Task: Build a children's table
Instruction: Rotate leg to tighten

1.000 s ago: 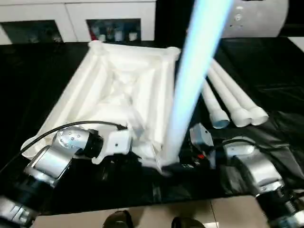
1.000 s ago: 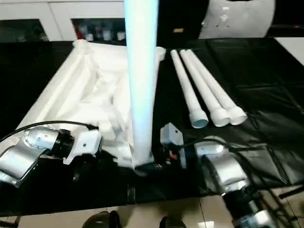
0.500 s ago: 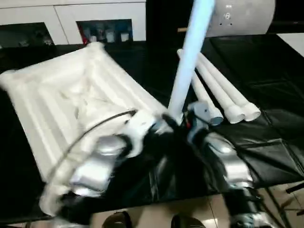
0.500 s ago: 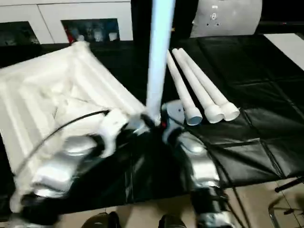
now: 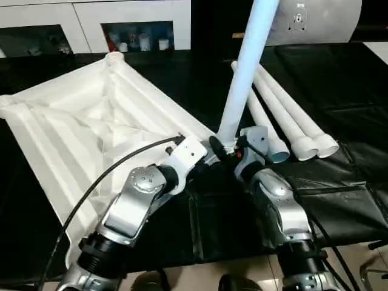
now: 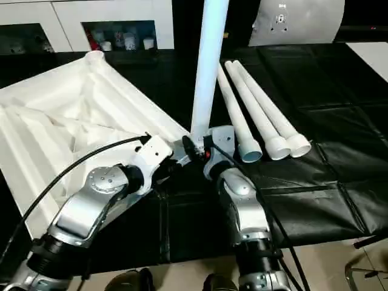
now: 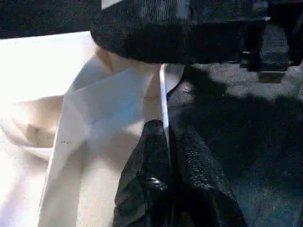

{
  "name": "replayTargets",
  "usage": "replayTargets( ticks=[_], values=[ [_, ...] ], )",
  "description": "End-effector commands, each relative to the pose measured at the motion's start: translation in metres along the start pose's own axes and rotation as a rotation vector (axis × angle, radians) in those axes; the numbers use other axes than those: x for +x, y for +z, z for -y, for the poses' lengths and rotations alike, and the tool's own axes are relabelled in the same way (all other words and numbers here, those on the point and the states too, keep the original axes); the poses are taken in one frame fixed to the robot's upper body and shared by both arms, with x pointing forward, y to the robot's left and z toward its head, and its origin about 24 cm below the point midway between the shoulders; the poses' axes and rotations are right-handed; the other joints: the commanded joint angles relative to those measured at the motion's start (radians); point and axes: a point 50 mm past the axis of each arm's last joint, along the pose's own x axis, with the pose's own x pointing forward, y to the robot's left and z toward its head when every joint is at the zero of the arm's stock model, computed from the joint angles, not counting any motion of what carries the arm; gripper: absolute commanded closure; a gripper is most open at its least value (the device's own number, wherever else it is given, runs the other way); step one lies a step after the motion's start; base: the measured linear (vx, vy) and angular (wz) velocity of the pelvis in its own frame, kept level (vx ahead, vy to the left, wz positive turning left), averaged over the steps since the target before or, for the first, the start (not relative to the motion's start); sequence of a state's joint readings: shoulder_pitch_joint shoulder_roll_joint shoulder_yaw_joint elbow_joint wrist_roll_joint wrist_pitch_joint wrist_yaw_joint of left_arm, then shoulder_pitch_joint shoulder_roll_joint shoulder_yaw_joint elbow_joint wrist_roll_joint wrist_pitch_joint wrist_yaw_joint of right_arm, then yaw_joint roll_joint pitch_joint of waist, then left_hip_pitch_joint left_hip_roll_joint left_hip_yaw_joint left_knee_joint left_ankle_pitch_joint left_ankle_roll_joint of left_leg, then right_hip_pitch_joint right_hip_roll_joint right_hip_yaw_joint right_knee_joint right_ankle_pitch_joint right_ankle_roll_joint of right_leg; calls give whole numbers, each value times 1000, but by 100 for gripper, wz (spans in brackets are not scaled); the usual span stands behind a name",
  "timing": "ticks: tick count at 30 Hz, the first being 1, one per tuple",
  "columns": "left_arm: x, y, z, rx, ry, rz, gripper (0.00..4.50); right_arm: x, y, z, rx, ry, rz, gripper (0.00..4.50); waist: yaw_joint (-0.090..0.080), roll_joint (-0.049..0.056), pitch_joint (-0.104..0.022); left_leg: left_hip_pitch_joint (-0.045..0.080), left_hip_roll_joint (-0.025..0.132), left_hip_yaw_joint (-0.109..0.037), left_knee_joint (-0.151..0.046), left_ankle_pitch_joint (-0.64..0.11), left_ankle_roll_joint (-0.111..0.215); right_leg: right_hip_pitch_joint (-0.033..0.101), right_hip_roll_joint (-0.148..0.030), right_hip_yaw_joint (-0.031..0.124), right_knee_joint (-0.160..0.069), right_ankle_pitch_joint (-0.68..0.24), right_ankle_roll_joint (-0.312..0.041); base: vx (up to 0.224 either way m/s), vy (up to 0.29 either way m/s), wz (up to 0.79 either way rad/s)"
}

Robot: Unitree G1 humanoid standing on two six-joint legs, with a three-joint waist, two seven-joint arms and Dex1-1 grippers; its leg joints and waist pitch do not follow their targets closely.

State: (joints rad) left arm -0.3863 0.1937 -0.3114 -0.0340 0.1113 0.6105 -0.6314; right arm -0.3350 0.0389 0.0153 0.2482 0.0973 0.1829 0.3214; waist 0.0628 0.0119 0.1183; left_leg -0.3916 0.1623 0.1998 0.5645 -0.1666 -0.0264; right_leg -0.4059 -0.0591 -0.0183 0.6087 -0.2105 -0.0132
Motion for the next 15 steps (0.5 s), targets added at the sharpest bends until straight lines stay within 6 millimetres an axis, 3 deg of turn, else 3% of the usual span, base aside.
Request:
replayTargets(
  ticks=[1,5,8,9,11,15],
  values=[
    [2,13,6,59,-58,73,450,-4,-1,-5,6,47,7,66,-2,-4,-67,23,66,-33,-60,-151,55,42,-76,42,-71,-56,-202,0,0,0],
    [2,8,4,32,-57,94,450,-28,8,6,1,57,73,22,2,-8,-67,20,65,-33,-59,-139,68,44,-77,43,-70,-42,-191,0,0,0],
    [1,7,4,6,-60,110,450,-41,11,9,-3,65,99,12,3,-8,-64,20,65,-33,-61,-160,70,42,-80,42,-76,-94,-182,0,0,0],
    [1,7,4,2,-65,114,406,-43,12,10,-5,66,103,4,2,-10,-63,18,64,-34,-62,-171,66,42,-80,43,-79,-132,-177,0,0,0],
    [0,7,5,-10,-78,125,389,-51,13,11,-18,71,112,0,2,-7,-65,19,64,-34,-61,-174,64,40,-80,43,-81,-148,-176,0,0,0],
    [-4,6,1,-12,-54,157,361,-65,17,13,-2,71,137,0,4,-6,-69,18,65,-34,-56,-144,79,41,-76,42,-73,-58,-188,0,0,0]
  ],
)
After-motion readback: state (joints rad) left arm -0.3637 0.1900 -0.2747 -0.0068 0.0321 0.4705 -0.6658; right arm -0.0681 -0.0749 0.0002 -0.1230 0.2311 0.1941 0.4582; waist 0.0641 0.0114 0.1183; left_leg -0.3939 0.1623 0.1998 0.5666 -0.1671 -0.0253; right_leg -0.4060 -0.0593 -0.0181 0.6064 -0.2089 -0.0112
